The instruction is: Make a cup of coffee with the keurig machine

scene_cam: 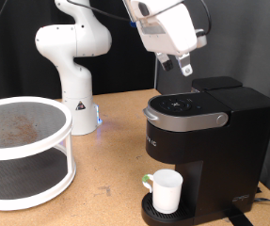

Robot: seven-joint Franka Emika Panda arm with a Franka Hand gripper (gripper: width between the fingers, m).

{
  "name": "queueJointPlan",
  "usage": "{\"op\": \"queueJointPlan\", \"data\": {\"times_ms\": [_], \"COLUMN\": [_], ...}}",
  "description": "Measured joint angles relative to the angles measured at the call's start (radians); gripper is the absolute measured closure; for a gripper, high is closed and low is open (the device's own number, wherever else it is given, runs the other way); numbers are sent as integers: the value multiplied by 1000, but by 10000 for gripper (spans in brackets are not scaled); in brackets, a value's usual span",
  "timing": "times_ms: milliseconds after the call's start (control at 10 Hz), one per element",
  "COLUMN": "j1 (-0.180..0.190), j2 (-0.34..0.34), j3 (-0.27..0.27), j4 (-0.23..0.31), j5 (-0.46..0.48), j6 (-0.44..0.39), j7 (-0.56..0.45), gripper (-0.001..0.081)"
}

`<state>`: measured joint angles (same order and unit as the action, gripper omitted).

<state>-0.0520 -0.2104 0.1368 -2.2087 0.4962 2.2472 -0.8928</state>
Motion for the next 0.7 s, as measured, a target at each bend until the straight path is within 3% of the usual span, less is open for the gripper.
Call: {"op": "queueJointPlan", "data": {"times_ms": [200,300,400,600,700], "j1": [0,0,0,0,0], "j2": [17,25,32,49,60], "j3": [3,3,3,3,4], "j4": [5,6,6,5,4], "j5": [-7,-7,-7,-7,-7], "j6": [0,0,0,-11,-24], "j7": [-2,-10,-22,-43,-57], "gripper": [37,217,217,562,562]}}
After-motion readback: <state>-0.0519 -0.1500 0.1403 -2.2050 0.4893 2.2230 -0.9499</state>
